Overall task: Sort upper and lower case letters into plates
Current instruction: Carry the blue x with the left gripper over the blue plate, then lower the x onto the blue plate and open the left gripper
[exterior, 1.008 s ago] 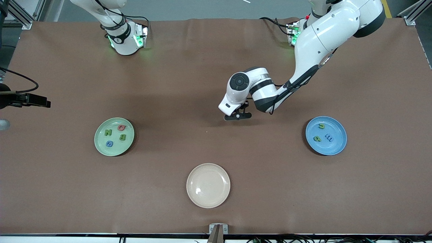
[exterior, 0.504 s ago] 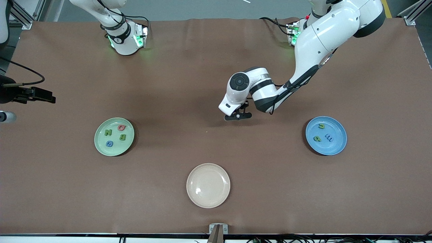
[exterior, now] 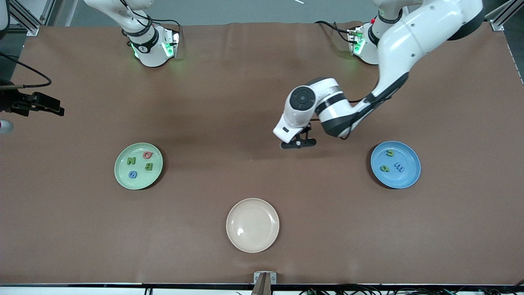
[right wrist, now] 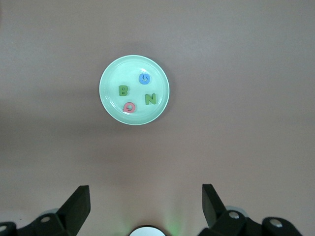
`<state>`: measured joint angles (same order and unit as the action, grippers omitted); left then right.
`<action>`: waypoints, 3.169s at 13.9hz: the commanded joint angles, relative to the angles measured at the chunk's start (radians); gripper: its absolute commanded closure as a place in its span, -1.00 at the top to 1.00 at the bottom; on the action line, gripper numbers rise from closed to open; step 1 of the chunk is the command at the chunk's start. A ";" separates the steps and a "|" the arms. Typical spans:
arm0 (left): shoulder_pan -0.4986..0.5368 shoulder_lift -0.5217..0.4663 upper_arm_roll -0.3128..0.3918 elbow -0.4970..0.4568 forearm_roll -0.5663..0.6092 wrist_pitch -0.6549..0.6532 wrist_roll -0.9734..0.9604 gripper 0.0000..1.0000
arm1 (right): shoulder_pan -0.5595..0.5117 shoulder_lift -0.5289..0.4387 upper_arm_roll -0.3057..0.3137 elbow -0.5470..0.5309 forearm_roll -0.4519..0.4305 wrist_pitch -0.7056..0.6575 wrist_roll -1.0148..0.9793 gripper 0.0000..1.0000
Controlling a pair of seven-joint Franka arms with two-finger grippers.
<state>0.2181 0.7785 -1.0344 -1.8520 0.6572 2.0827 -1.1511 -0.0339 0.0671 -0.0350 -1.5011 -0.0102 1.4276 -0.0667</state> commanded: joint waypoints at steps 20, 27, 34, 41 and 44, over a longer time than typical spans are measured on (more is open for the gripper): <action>0.802 0.001 -0.121 -0.187 0.409 -0.003 1.008 -0.78 | 0.022 -0.104 -0.010 -0.085 0.015 0.013 -0.005 1.00; 0.803 0.002 -0.032 -0.230 0.409 0.105 1.008 -0.77 | 0.022 -0.104 -0.010 -0.085 0.013 0.013 -0.005 1.00; 0.830 -0.001 -0.024 -0.271 0.409 0.103 1.001 -0.75 | 0.025 -0.104 -0.006 -0.085 0.013 0.014 -0.005 1.00; 0.842 -0.002 -0.026 -0.277 0.406 0.102 0.999 -0.19 | 0.023 -0.104 -0.006 -0.087 0.015 0.013 -0.005 1.00; 0.863 -0.018 -0.082 -0.273 0.363 0.086 1.002 1.00 | 0.023 -0.104 -0.006 -0.087 0.015 0.010 -0.005 1.00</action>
<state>1.0516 0.7879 -1.0605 -2.1143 1.0408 2.1697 -0.1397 -0.0137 -0.0013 -0.0374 -1.5499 -0.0083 1.4293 -0.0668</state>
